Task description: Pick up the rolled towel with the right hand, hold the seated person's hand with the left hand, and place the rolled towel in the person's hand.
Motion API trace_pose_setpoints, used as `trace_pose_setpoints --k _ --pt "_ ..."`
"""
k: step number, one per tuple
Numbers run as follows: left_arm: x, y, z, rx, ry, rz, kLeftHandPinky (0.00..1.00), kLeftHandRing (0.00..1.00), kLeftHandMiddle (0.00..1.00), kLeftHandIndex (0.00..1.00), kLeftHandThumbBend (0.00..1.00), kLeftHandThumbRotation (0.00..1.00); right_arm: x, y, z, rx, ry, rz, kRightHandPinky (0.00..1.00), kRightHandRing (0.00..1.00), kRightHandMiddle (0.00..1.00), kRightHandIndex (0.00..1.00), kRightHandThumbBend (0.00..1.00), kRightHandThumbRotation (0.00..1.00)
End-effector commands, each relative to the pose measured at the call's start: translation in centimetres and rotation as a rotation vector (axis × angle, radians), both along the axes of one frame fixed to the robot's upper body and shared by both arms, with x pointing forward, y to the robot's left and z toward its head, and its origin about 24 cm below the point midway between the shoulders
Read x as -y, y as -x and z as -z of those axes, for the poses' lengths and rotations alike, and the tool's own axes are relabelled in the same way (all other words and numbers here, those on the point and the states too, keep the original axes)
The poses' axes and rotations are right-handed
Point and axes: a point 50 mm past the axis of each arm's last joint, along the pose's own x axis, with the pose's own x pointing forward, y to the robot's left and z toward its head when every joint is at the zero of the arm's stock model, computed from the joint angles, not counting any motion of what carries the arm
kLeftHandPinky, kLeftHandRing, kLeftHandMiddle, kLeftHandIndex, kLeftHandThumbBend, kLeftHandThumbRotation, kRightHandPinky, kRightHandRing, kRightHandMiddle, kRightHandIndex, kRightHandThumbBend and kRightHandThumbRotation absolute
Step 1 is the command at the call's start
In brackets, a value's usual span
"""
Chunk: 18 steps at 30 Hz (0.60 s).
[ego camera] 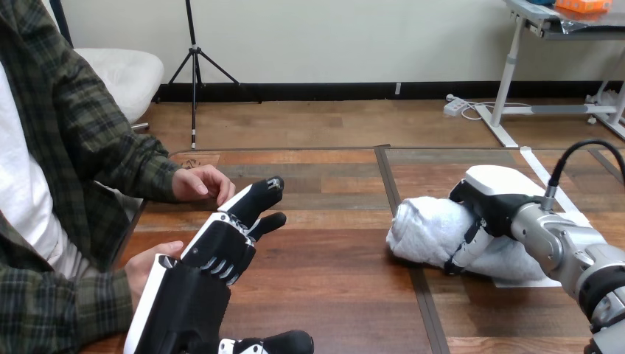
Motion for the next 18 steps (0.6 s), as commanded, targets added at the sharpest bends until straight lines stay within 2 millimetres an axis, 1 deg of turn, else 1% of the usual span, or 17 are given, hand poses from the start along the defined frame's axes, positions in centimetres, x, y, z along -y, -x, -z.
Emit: trace_pose_setpoints --k 1,8,18 --pt "0.23 -0.49 -1.52 0.093 0.035 0.005 0.85 0.91 0.89 0.83 1.0 0.37 -0.33 0.03 0.21 0.007 -0.052 0.022 0.43 0.41 0.43 0.44 0.82 0.0" --pt "0.18 -0.45 -1.62 0.092 0.03 0.003 0.84 0.91 0.89 0.83 1.0 0.38 -0.21 -0.01 -0.02 0.025 -0.124 0.05 0.4 0.39 0.42 0.42 0.83 0.0" --pt "0.19 -0.46 -1.69 0.09 0.04 0.003 0.84 0.91 0.88 0.83 1.0 0.38 0.05 -0.21 -0.56 0.039 -0.202 0.081 0.39 0.38 0.41 0.42 0.82 0.0"
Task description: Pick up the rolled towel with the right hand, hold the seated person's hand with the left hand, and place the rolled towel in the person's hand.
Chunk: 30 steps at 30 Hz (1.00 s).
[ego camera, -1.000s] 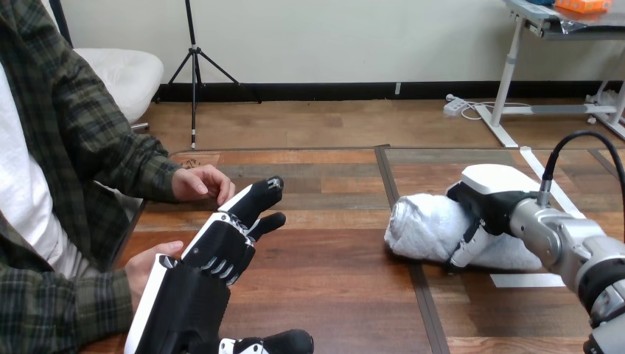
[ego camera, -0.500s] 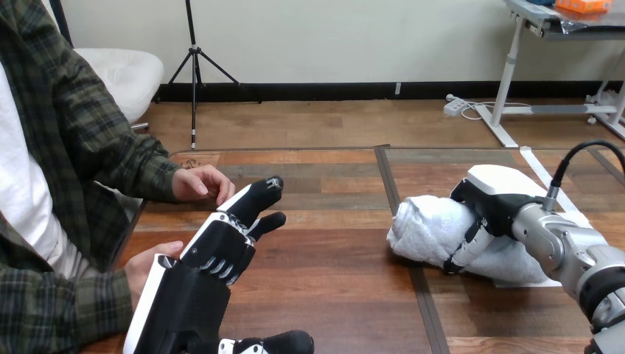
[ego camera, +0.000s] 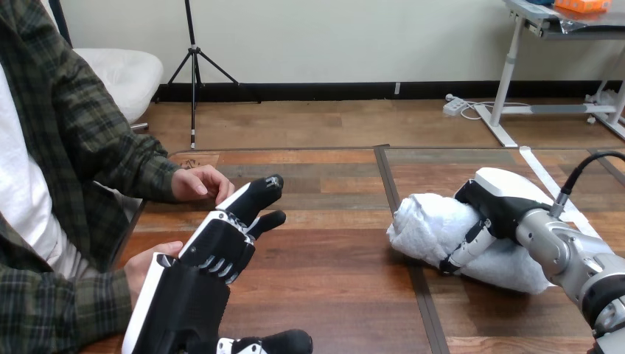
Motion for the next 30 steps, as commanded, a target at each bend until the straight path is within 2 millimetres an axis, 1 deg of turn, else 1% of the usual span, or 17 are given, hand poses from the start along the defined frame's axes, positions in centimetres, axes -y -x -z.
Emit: trace_pose_setpoints --k 1,17,30 --pt "0.2 -0.5 -1.5 0.082 0.033 0.003 0.84 0.91 0.88 0.83 1.0 0.38 -0.5 -0.7 -1.0 0.04 -0.076 0.006 0.39 0.38 0.41 0.42 0.83 0.0" --pt "0.0 -0.5 -1.5 0.077 0.01 0.002 0.86 0.91 0.89 0.83 1.0 0.37 -0.1 -1.1 -2.7 0.12 -0.29 0.033 0.32 0.33 0.37 0.37 0.84 0.0" --pt "-0.2 -0.6 -1.6 0.07 -0.018 -0.007 0.87 0.92 0.89 0.83 1.0 0.39 0.4 -1.4 -4.3 0.182 -0.413 0.03 0.28 0.31 0.35 0.36 0.84 0.0"
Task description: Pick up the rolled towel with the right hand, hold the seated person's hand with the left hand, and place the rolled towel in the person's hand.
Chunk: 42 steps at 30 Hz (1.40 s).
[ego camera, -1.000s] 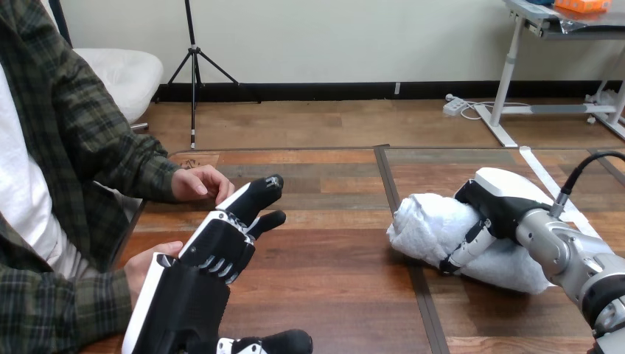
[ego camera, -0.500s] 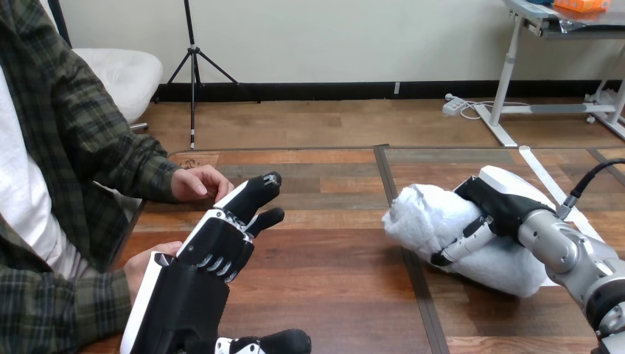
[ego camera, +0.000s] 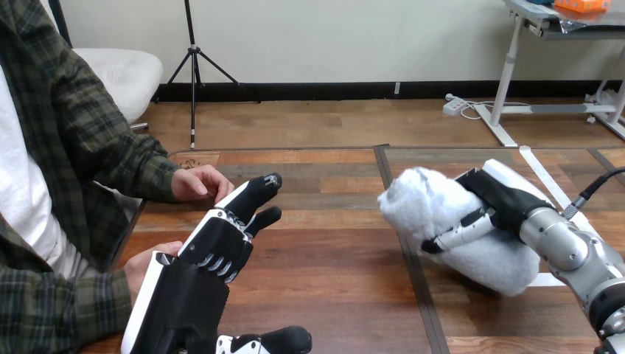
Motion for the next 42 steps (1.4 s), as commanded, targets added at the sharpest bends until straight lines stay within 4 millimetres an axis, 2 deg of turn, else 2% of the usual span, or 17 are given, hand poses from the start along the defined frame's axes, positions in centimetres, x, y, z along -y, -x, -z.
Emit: trace_pose_setpoints --k 1,31,42 --pt "-0.1 -0.5 -1.6 0.08 -0.012 -0.007 0.87 0.92 0.89 0.83 1.0 0.39 0.0 -1.6 -3.7 0.154 -0.073 -0.011 0.28 0.3 0.35 0.36 0.84 0.0" --pt "-0.3 -0.8 -1.7 0.077 -0.035 0.0 0.87 0.92 0.89 0.84 1.0 0.39 0.0 -0.8 -6.3 0.284 -0.503 -0.177 0.22 0.27 0.34 0.4 0.85 0.0" --pt "-0.7 -0.7 -2.7 0.177 -0.298 -0.008 0.83 0.93 0.93 0.87 1.0 0.38 0.0 -0.3 -6.7 0.319 -0.65 -0.244 0.23 0.28 0.35 0.41 0.86 0.0"
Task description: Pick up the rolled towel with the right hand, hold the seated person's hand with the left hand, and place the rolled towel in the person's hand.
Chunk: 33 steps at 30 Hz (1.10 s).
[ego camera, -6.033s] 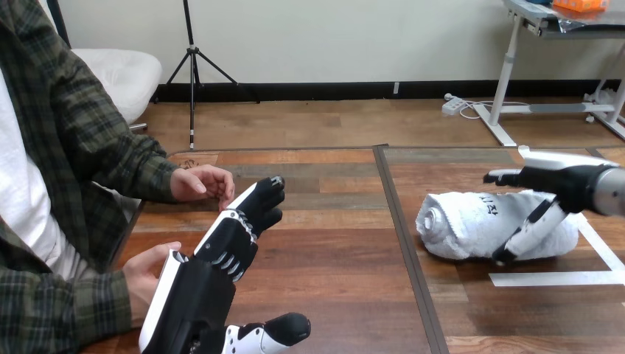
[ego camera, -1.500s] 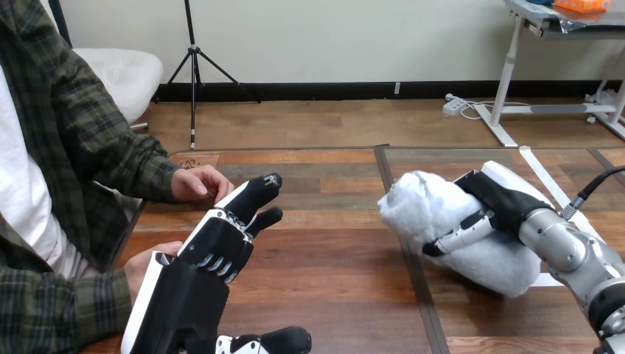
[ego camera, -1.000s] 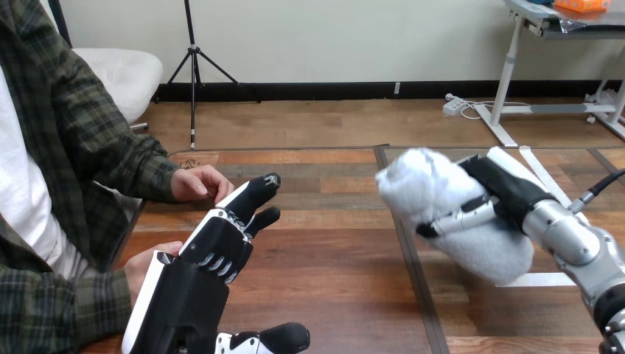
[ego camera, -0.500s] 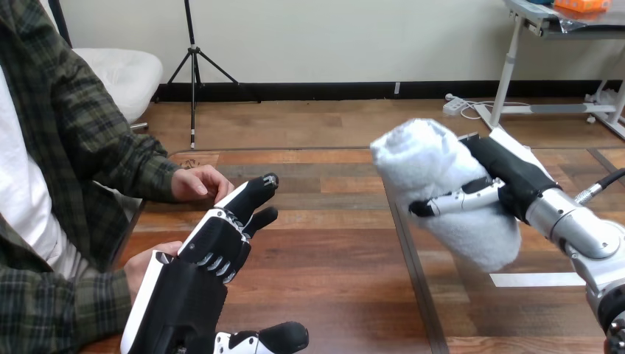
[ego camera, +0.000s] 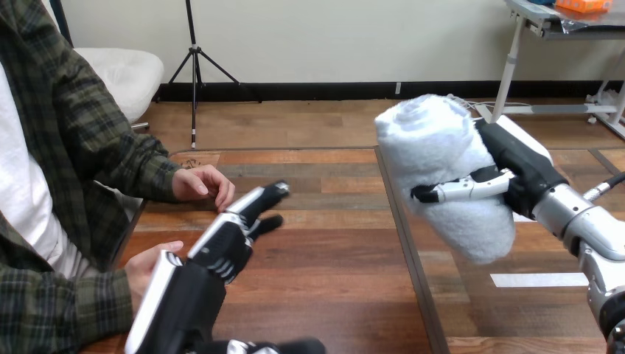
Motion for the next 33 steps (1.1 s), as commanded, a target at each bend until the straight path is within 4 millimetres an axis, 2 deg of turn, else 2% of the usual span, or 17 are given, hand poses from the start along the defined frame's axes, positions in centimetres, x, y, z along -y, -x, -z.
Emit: trace_pose_setpoints --k 1,7,13,22,33 --pt "-0.3 -0.5 -2.8 0.174 -0.18 -0.001 0.82 0.93 0.93 0.88 1.0 0.38 -0.5 -0.7 -2.8 0.149 -0.105 -0.029 0.23 0.28 0.35 0.41 0.86 0.0" --pt "-0.7 0.0 -3.9 0.205 -0.33 -0.054 0.78 0.91 0.93 0.89 1.0 0.36 -0.5 -0.3 -2.7 0.163 -0.151 -0.054 0.23 0.28 0.35 0.42 0.85 0.0" --pt "-1.0 0.5 -5.0 0.23 -0.438 -0.105 0.83 0.91 0.93 0.89 1.0 0.32 -0.5 -0.1 -2.4 0.162 -0.18 -0.064 0.23 0.28 0.35 0.42 0.86 0.0" --pt "-1.9 1.4 -7.0 0.334 -0.658 -0.28 0.81 0.87 0.89 0.87 1.0 0.37 -0.7 0.3 -2.1 0.174 -0.181 -0.077 0.23 0.28 0.35 0.42 0.86 0.0" --pt "-3.6 2.3 -8.9 0.351 -0.857 -0.42 0.81 0.85 0.84 0.83 1.0 0.4 -1.1 0.7 -1.6 0.184 -0.172 -0.095 0.22 0.27 0.34 0.42 0.87 0.0"
